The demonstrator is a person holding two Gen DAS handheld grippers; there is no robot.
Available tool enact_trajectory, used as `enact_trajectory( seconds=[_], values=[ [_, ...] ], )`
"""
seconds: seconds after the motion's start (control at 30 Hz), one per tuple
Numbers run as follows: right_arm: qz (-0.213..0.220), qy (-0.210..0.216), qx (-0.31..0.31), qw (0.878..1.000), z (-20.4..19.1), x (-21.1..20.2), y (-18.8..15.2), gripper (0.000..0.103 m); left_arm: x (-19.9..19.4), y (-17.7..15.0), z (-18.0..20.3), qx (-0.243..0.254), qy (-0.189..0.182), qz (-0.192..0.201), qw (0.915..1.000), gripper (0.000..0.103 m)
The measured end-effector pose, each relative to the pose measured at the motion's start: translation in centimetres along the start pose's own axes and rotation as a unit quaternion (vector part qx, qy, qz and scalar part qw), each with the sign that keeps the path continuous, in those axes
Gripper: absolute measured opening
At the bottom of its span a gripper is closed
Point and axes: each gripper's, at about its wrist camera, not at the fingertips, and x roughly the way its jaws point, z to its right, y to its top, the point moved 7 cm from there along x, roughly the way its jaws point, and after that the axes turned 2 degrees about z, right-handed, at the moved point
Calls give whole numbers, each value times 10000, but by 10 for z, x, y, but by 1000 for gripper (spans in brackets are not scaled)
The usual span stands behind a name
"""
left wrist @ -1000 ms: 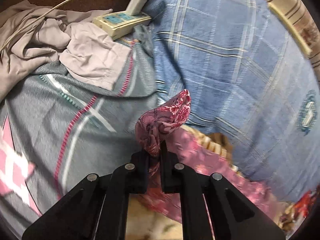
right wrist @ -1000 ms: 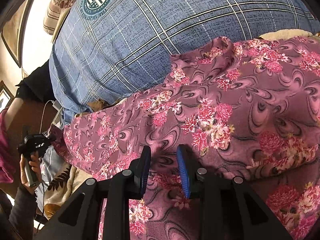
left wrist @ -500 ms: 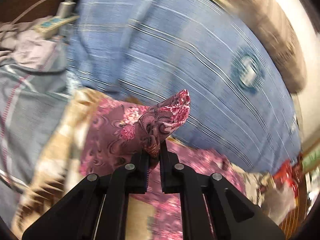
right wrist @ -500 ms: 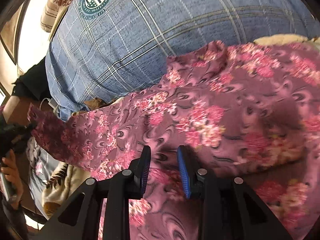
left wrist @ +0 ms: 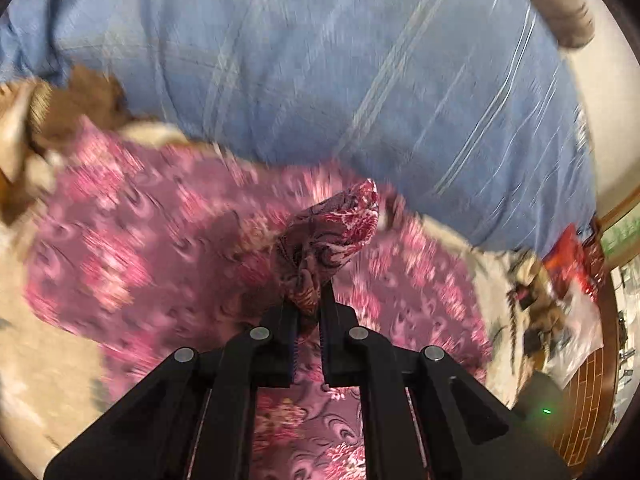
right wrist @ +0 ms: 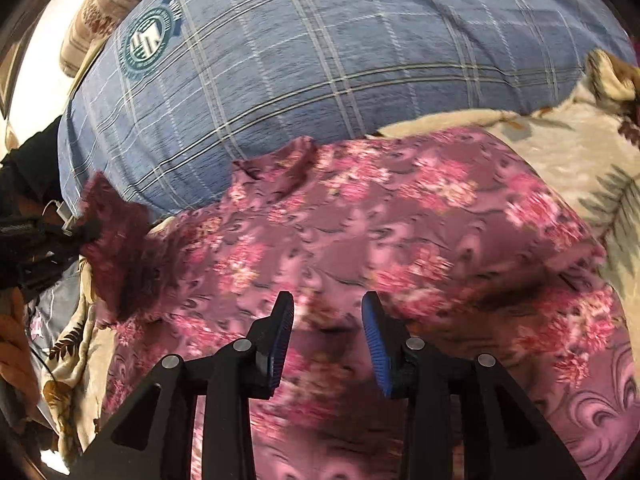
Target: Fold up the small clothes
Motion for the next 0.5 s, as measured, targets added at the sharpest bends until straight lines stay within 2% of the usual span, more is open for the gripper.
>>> enact_trajectory(
  seconds=[0.1, 0.23, 0.27, 0.3, 0.33, 0.37, 0.5],
  values=[
    [108, 73, -22, 9999, 1, -1, -4, 37, 33, -18, 0, -52, 118, -337, 9993, 7],
    [151, 95, -83, 9998, -2, 2, -5, 41, 37, -24, -1, -113, -11, -322, 9994, 12],
    [147, 117, -73, 9998, -2, 2, -4, 42, 35, -24, -1, -110, -103, -349, 9993, 22],
    [148, 126, -68, 9998, -1, 1, -5, 42, 33, -24, -1, -122, -202, -394, 9989, 43],
    [146, 130, -63, 9998, -1, 1, -5, 42, 28, -23, -5, -167, -210, -414, 9988, 51],
    [143, 125, -64, 9998, -2, 1, -5, 42, 21, -22, -10, -209, -231, -352, 9989, 56],
    [81, 37, 9, 10000, -3, 0, -1, 43, -15, -26, -39, -310, -658, -150, 9972, 57]
  ],
)
